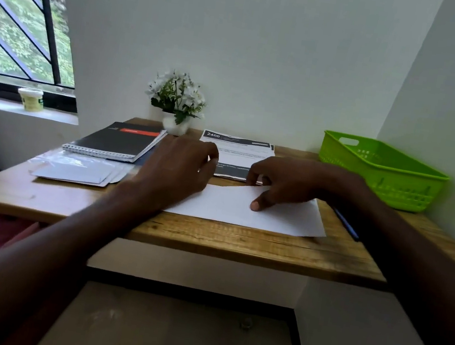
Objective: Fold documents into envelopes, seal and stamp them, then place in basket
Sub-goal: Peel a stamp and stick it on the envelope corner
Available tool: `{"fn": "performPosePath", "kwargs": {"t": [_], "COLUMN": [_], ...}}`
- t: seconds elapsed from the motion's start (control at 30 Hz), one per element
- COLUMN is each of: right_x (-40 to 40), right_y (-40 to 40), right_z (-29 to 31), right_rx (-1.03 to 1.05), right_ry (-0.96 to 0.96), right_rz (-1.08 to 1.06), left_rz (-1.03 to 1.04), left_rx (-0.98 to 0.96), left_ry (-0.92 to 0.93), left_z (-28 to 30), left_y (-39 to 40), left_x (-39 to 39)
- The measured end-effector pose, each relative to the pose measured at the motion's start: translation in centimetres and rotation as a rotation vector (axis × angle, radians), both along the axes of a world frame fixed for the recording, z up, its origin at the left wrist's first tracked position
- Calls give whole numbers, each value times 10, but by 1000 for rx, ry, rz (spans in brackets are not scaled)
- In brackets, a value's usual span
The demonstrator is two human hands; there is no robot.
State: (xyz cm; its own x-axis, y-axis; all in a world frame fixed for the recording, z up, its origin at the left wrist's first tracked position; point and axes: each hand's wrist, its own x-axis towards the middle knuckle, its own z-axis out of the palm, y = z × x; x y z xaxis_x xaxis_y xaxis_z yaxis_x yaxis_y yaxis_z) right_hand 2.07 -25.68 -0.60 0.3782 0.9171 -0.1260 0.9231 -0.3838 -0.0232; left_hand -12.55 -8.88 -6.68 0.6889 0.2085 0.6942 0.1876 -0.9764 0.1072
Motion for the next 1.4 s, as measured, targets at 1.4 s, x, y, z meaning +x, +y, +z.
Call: {"fn": "performPosePath", "kwargs": {"t": [1.4], "right_x": [163], "right_y": [-96], "right_z": [69], "right_rx": [1458], "right_ry": [74], "right_rz": [-503], "left_rz": [-734], "left_rx": [-1592], "left_ry": [-678], "left_z": [173], "left_y": [-44], "left_x": [210]}}
